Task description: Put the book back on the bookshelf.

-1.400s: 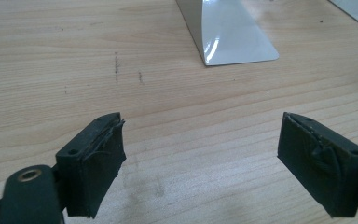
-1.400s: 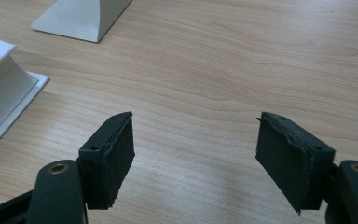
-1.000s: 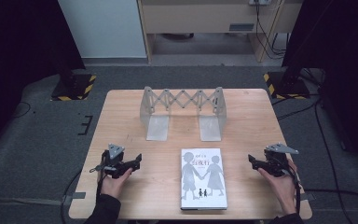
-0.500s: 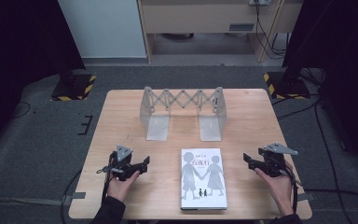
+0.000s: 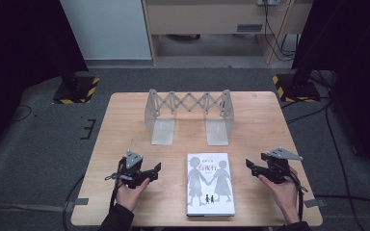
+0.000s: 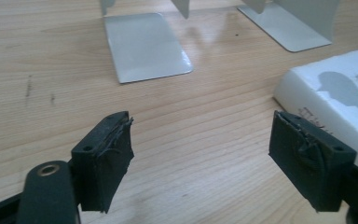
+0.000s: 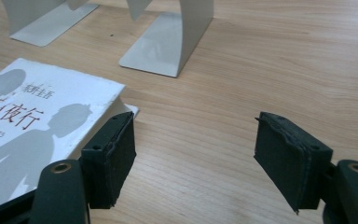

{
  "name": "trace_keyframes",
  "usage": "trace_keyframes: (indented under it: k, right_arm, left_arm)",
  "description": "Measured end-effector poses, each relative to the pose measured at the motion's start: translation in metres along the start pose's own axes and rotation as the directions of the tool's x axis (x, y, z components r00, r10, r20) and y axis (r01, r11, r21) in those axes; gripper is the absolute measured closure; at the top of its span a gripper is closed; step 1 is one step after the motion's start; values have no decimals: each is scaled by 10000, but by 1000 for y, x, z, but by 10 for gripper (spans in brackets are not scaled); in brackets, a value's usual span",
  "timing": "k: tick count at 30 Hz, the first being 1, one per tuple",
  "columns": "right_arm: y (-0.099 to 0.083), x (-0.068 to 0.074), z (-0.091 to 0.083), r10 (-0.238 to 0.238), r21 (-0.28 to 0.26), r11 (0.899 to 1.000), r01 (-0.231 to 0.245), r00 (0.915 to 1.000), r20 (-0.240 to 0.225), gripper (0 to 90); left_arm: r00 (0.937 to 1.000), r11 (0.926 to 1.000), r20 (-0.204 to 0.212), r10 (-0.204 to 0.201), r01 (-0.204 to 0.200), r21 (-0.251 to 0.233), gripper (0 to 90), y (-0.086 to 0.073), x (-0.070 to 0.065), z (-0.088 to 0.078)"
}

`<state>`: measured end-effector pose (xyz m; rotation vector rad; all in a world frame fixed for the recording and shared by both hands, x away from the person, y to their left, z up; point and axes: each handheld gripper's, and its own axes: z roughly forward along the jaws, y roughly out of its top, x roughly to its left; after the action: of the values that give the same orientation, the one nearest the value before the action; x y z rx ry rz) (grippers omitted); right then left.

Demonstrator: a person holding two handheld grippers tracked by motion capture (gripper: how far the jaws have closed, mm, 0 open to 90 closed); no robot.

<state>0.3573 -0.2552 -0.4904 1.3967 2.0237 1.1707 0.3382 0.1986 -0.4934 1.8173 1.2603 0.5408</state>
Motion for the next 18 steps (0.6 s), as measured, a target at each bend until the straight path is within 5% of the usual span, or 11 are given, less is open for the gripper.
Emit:
trace_keyframes:
  k: [18]
  right_arm:
    - [-3, 25, 10, 7, 63, 10000, -1, 9957, -931, 280]
  left_arm:
    - [9944, 9995, 1005, 311, -315, 26, 214, -2, -32, 9]
